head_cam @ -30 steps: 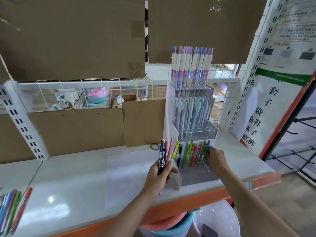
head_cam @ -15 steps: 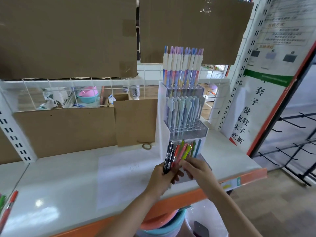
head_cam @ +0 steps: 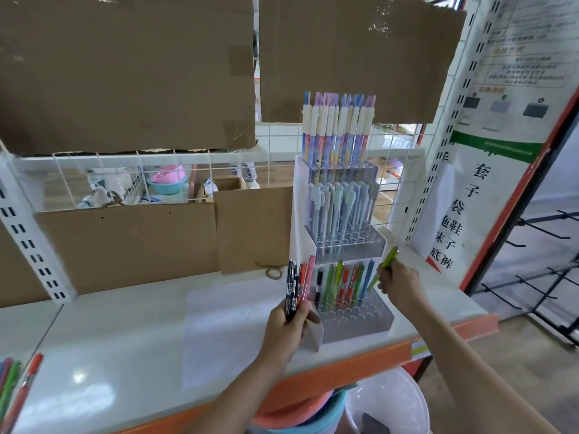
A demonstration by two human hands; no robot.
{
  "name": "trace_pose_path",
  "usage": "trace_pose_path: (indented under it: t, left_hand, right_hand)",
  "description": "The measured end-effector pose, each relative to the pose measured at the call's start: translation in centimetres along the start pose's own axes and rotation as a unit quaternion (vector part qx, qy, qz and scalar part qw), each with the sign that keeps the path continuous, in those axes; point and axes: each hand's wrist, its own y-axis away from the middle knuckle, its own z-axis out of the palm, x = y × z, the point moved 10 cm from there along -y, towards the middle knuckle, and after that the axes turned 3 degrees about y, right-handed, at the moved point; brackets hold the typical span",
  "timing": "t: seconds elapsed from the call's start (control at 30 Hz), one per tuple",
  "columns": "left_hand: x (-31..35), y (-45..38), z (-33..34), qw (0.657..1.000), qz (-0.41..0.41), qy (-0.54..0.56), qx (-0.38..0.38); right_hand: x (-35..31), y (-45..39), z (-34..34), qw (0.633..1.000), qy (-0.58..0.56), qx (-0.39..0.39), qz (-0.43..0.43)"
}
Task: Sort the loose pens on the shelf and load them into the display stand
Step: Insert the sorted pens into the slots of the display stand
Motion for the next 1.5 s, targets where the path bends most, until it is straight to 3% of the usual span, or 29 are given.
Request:
trace_pose_path:
  t: [0.27,0.4,0.73,0.83,0.93,1.03,1.13,1.33,1.5]
  left_hand:
    - [-0.3,0.1,-0.2,1.000,-0.003,-0.006,-0.020]
    - [-0.1,0.2,0.2,1.000,-0.001,-0.002,-0.026]
    - [-0.3,0.5,0.3,1.000,0.002,0.003,-0.025]
    - [0.0,0.7,0.1,0.999,0.011,0.022,-0.036]
    - [0.2,0.5,-0.2,0.999,0.006,0.033,-0.030]
    - [-0.2,0.5,0.9,0.998,0.000,0.040,-0.052]
    - [-0.9,0.9,2.1,0.997,0.001,0.017,-0.079]
    - [-1.1,0.0,-1.9,0.999,-0.013,-0.036,0.019]
    - [-0.3,0.1,-3.6,0.998,0.006,-0.050,0.030]
  right_hand:
    - [-1.5,-1.2,1.1,0.994,0.103,-0.014,-0.036]
    - [0.3,-0.1,3.2,0.988,0.148,-0.041,-0.014]
    - [2.0,0.2,3.7,0.990,0.112,-0.048,0.066]
    - [2.2,1.8,2.8,0.994,0.026,-0.029,0.102]
    - [-0.5,4.8,1.9,0.997,-0.055,-0.001,0.061]
    - [-5.6,8.4,4.4,0.982,-0.142,-0.122,-0.023]
    - [-8.1,9.4,5.5,0.981,-0.098,-0.153,-0.068]
    - [-8.6,6.8,3.2,0.989,-0.104,-0.080,-0.064]
    - [-8.8,5.6,5.5,0.991,-0.014,-0.108,-0.078]
